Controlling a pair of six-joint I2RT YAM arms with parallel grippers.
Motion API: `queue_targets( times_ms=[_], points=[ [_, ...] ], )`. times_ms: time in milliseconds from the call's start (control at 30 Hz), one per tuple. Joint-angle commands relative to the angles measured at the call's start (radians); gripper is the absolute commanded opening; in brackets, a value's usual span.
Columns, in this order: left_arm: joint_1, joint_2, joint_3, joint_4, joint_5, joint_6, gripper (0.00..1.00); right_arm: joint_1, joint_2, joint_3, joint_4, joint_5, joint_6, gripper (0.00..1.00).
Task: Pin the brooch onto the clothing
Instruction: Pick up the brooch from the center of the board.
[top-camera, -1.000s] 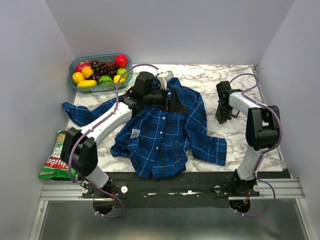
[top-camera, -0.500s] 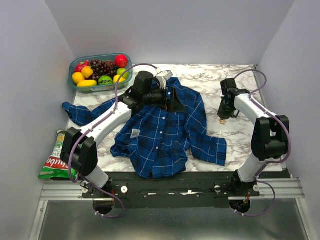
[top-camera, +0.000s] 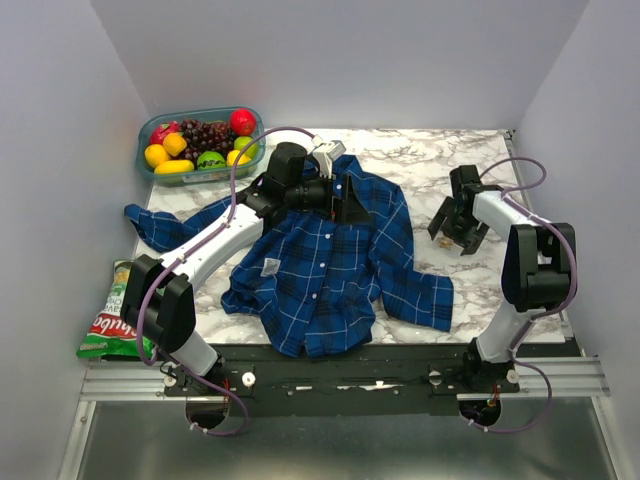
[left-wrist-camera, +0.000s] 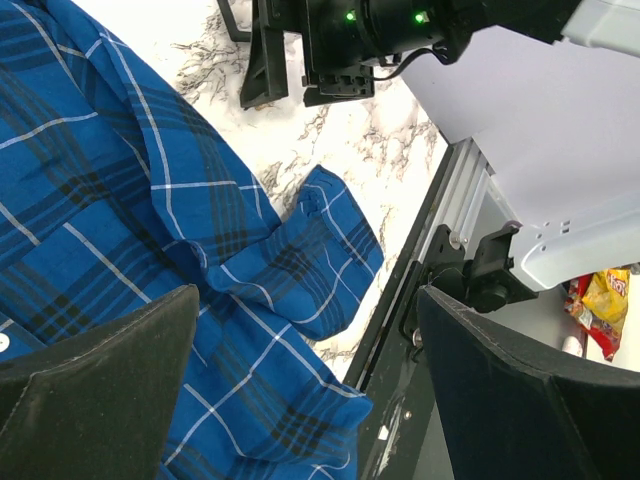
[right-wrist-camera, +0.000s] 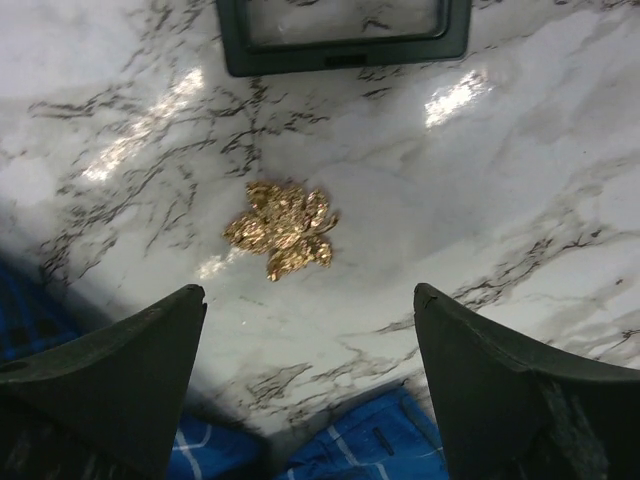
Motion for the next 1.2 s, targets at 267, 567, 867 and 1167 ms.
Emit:
queue_targets(
  times_ms=[267, 567, 867, 1167],
  points=[
    [0.003, -0.029, -0.009, 0.011, 0.021, -0.005, 0.99, -0.016, 0.167, 0.172, -0.109, 0.062, 0.004, 0.68],
    [0.003, -0.032, -0.011, 0.011, 0.021, -0.005, 0.99, -0.015, 0.181, 0.194, -0.155, 0.050, -0.026, 0.40],
    [0.003, -0.030, -0.012, 0.016, 0.020, -0.006, 0.99, 0.005, 0.129, 0.111, -0.132, -0.016, -0.046, 0.23],
    [0.005, -0.026, -0.014, 0.019, 0.020, -0.011, 0.99, 0.099, 0.103, 0.069, -0.112, -0.047, -0.007, 0.20]
  ],
)
